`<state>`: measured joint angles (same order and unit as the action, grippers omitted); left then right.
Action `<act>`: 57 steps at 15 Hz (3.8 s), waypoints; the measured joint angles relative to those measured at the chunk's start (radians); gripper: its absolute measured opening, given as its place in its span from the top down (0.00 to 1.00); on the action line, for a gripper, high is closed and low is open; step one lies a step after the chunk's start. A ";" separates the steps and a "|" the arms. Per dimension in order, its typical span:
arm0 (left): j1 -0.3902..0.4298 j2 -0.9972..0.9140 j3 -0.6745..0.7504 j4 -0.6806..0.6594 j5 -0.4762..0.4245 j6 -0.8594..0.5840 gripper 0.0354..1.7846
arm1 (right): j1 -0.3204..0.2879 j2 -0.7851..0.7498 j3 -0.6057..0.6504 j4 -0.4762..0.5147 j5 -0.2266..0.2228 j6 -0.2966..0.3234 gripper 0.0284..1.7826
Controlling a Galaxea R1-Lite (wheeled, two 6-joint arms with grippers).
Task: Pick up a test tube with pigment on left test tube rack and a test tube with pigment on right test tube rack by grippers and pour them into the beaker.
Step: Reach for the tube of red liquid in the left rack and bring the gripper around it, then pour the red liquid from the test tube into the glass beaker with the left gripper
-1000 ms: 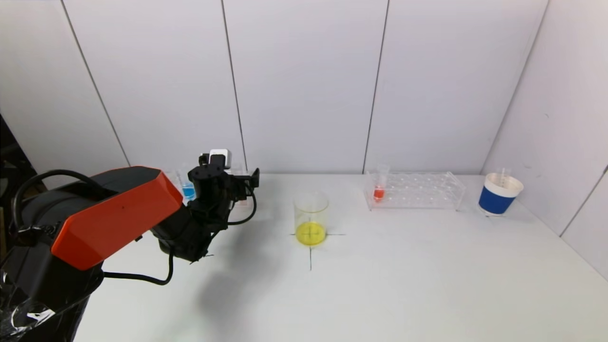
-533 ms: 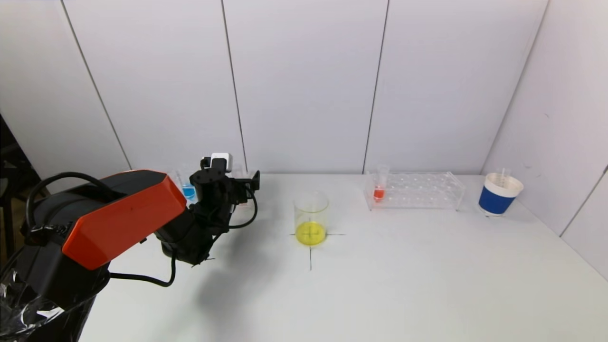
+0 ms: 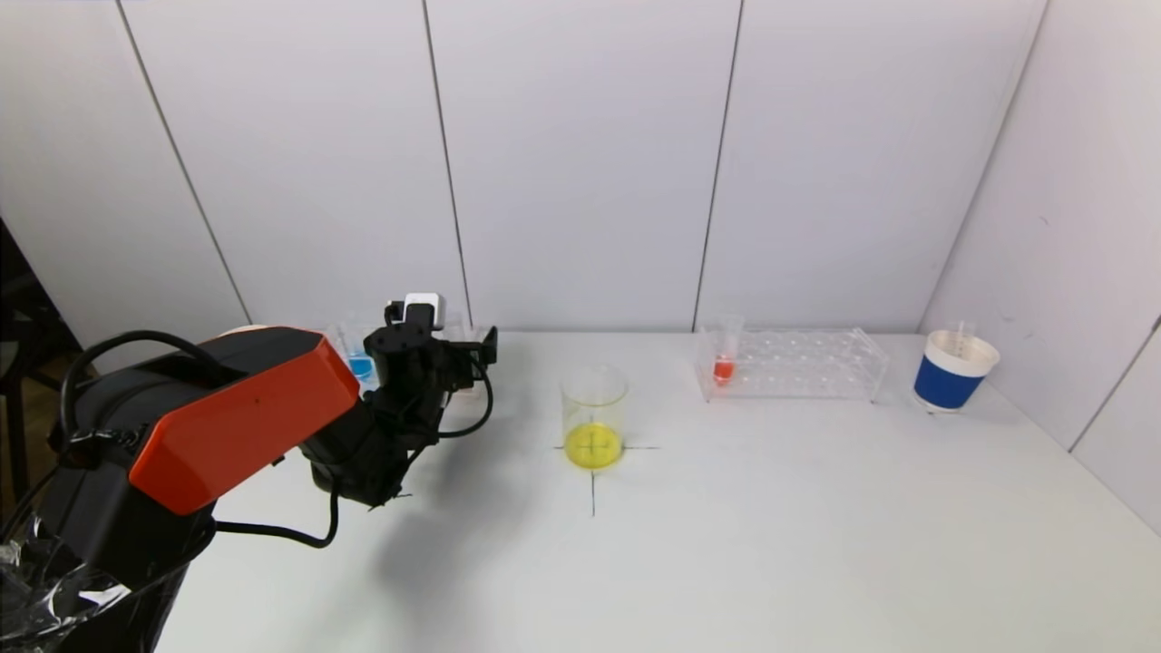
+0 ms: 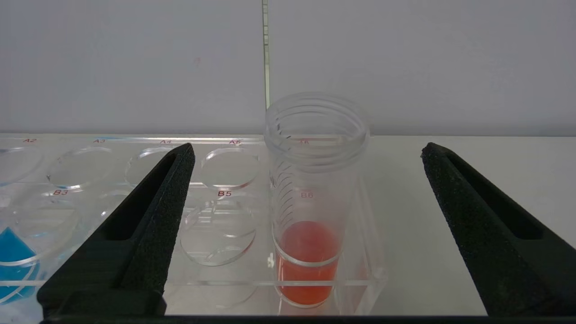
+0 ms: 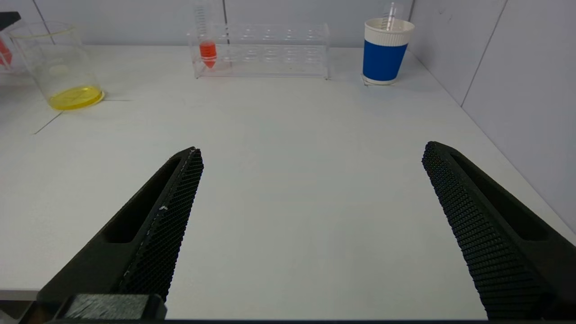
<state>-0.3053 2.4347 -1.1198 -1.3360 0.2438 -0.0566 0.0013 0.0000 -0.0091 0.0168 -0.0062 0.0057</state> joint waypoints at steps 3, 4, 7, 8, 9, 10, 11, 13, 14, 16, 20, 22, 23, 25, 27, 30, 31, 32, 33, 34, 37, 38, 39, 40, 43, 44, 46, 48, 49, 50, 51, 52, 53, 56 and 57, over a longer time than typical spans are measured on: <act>0.000 0.004 -0.008 -0.001 0.000 0.000 0.01 | 0.000 0.000 0.000 0.000 0.000 0.000 0.01; 0.000 0.004 -0.009 -0.001 0.000 0.001 0.01 | 0.000 0.000 0.000 0.000 0.000 0.000 0.01; 0.000 0.007 -0.012 -0.001 0.001 0.002 0.01 | 0.000 0.000 0.000 0.000 0.000 0.000 0.01; 0.000 0.008 -0.014 -0.001 0.001 0.002 0.01 | 0.000 0.000 0.000 0.000 0.000 0.000 0.01; 0.000 0.010 -0.017 -0.001 0.001 0.002 0.01 | 0.000 0.000 0.000 0.000 0.000 0.000 0.01; 0.000 0.013 -0.020 -0.001 0.001 0.001 0.01 | 0.000 0.000 0.000 0.000 0.000 0.000 0.01; 0.000 0.017 -0.022 -0.001 0.001 0.002 0.01 | 0.000 0.000 0.000 0.000 0.000 0.000 0.01; 0.000 0.023 -0.024 -0.001 0.001 0.002 0.01 | 0.000 0.000 0.000 0.000 0.000 0.000 0.01; 0.000 0.024 -0.026 -0.001 0.001 0.002 0.01 | 0.000 0.000 0.000 0.000 0.000 0.000 0.01; 0.000 0.027 -0.026 -0.001 0.001 0.003 0.01 | 0.000 0.000 0.000 0.000 0.000 0.000 0.01; 0.000 0.028 -0.026 -0.001 0.001 0.002 0.01 | 0.000 0.000 0.000 0.000 0.000 0.000 0.01; 0.000 0.028 -0.026 -0.001 0.001 0.003 0.01 | 0.000 0.000 0.000 0.000 0.000 0.000 0.01; 0.000 0.028 -0.026 -0.001 0.001 0.003 0.01 | 0.000 0.000 0.000 0.000 0.000 0.000 0.01; 0.000 0.027 -0.027 0.000 0.001 0.003 0.01 | 0.000 0.000 0.000 0.000 0.000 0.000 0.01; 0.000 0.028 -0.030 0.000 0.001 0.003 0.01 | 0.000 0.000 0.000 0.000 0.000 0.000 0.01; 0.000 0.028 -0.032 0.000 0.001 0.002 0.01 | 0.000 0.000 0.000 0.000 0.000 0.000 0.01; 0.000 0.028 -0.032 0.000 0.001 0.003 0.01 | 0.000 0.000 0.000 0.000 0.000 0.000 0.01; 0.000 0.028 -0.032 0.000 0.001 0.002 0.01 | 0.000 0.000 0.000 0.000 0.000 0.000 0.01; 0.000 0.027 -0.032 0.000 0.001 0.003 0.02 | 0.000 0.000 0.000 0.000 0.000 0.000 0.01; 0.000 0.028 -0.032 0.001 0.002 0.004 0.05 | 0.000 0.000 0.000 0.000 0.000 0.000 0.01; 0.000 0.028 -0.032 0.000 0.005 0.005 0.21 | 0.000 0.000 0.000 0.000 0.000 0.000 0.01; 0.000 0.028 -0.032 -0.001 0.005 0.005 0.29 | 0.000 0.000 0.000 0.000 0.000 0.000 0.01; 0.000 0.028 -0.032 -0.001 0.005 0.005 0.39 | 0.000 0.000 0.000 0.000 0.000 0.000 0.01; 0.000 0.028 -0.032 -0.001 0.005 0.005 0.51 | 0.000 0.000 0.000 0.000 0.000 0.000 0.01; 0.000 0.028 -0.032 -0.001 0.005 0.005 0.74 | 0.000 0.000 0.000 0.000 0.000 0.000 0.01; 0.000 0.028 -0.032 -0.001 0.004 0.005 0.75 | 0.000 0.000 0.000 0.000 0.000 0.000 0.01; 0.000 0.028 -0.032 -0.001 0.003 0.005 0.74 | 0.000 0.000 0.000 0.000 0.000 0.000 0.01; 0.000 0.028 -0.032 -0.001 0.003 0.005 0.74 | 0.000 0.000 0.000 0.000 0.000 0.000 0.01; 0.000 0.028 -0.032 -0.001 0.004 0.005 0.74 | 0.000 0.000 0.000 0.000 0.000 0.000 0.01; 0.000 0.028 -0.032 -0.001 0.003 0.005 0.74 | 0.000 0.000 0.000 0.000 0.000 0.000 0.01; 0.000 0.028 -0.032 -0.002 0.004 0.005 0.74 | 0.000 0.000 0.000 0.000 0.000 0.000 0.01; 0.000 0.027 -0.032 -0.002 0.004 0.005 0.74 | 0.000 0.000 0.000 0.000 0.000 0.000 0.01; 0.000 0.026 -0.032 -0.001 0.003 0.005 0.74 | 0.000 0.000 0.000 0.000 0.000 0.000 0.01; 0.000 0.015 -0.028 0.002 0.004 0.005 0.74 | 0.000 0.000 0.000 0.000 0.000 0.000 0.01; 0.000 0.007 -0.026 0.004 0.005 0.005 0.74 | 0.000 0.000 0.000 0.000 0.000 0.000 0.01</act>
<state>-0.3053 2.4415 -1.1460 -1.3315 0.2485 -0.0515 0.0013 0.0000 -0.0091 0.0168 -0.0062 0.0057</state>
